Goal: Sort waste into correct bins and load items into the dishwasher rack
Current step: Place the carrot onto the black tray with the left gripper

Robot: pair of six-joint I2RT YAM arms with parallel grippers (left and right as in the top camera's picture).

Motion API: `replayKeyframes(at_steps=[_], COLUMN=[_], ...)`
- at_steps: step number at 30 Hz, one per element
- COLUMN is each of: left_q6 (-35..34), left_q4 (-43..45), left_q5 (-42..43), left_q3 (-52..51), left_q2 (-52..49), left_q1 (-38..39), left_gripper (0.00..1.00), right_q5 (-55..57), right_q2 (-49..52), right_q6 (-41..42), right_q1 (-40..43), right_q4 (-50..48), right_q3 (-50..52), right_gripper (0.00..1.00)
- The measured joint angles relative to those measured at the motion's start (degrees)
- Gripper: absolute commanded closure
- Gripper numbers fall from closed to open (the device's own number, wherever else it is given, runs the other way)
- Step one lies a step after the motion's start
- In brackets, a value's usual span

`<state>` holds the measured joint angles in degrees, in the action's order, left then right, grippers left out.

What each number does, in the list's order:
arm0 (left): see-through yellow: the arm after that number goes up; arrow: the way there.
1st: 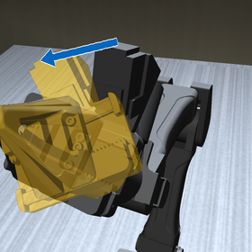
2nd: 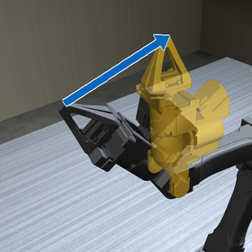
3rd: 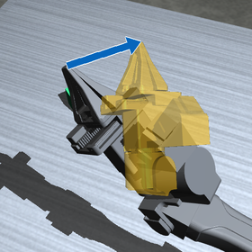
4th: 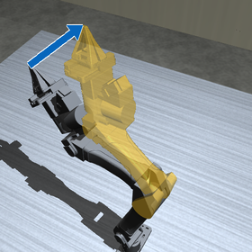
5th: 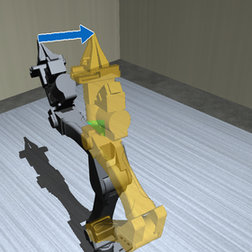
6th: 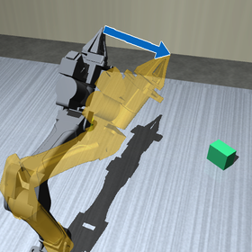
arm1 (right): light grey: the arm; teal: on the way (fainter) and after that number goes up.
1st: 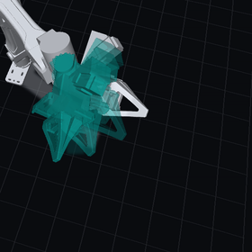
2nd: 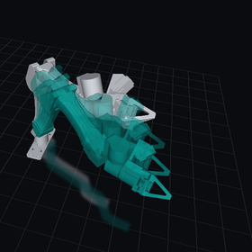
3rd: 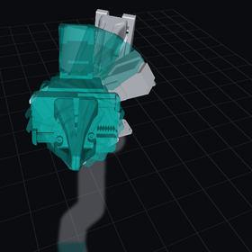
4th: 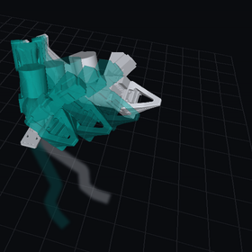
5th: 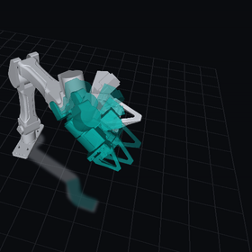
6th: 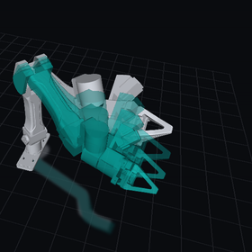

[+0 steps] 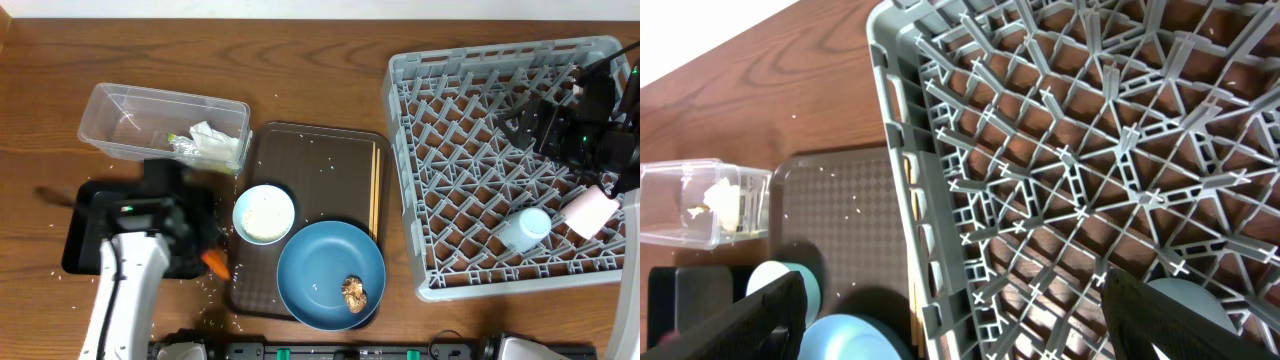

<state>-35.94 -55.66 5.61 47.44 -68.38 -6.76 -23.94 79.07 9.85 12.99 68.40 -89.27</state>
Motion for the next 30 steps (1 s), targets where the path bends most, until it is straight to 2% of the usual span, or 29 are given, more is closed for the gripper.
replayKeyframes(at_steps=[6, 7, 8, 12, 17, 19, 20, 22, 26, 30], left_q6=[-6.1, -7.3, -8.4, -13.7, -16.8, -16.7, -16.1, -14.7, -10.0, -1.2], left_q4=[11.6, 13.2, 15.0, 19.8, 24.8, 24.7, 24.0, 21.6, 15.1, 8.3], left_q5=[-1.2, -1.3, -1.4, -1.3, 2.5, 4.4, 5.1, 6.1, 7.7, 11.0], left_q3=[-0.2, -0.3, -0.6, -1.2, -1.8, -1.8, -1.8, -1.6, 0.0, 5.0], left_q2=[-2.1, -3.0, -4.2, -10.4, -14.3, -13.9, -13.3, -12.0, -7.0, -1.4], left_q1=[-10.8, -11.6, -12.1, -12.3, -12.3, -12.3, -12.3, -12.3, -12.3, -11.4], left_gripper=[0.86, 0.83, 0.75, 0.72, 0.51, 0.43, 0.33, 0.27, 0.26, 0.27], right_q5=[0.0, 0.0, 0.0, 0.0, 0.0, 0.0, 0.0, 0.0, 0.0, 0.0], right_q2=[0.0, 0.0, 0.0, 0.0, 0.0, 0.0, 0.0, 0.0, 0.0, 0.0], right_q6=[0.0, 0.0, 0.0, 0.0, 0.0, 0.0, 0.0, 0.0, 0.0, 0.0], right_q1=[0.0, 0.0, 0.0, 0.0, 0.0, 0.0, 0.0, 0.0, 0.0, 0.0], right_q4=[0.0, 0.0, 0.0, 0.1, 0.2, 0.4, 0.4, 0.4, -0.1, -1.0], right_q3=[0.0, 0.0, 0.0, 0.0, 0.0, 0.0, 0.0, 0.0, 0.0, 0.0], right_gripper=[0.13, 0.13, 0.13, 0.13, 0.13, 0.12, 0.12, 0.12, 0.11, 0.1])
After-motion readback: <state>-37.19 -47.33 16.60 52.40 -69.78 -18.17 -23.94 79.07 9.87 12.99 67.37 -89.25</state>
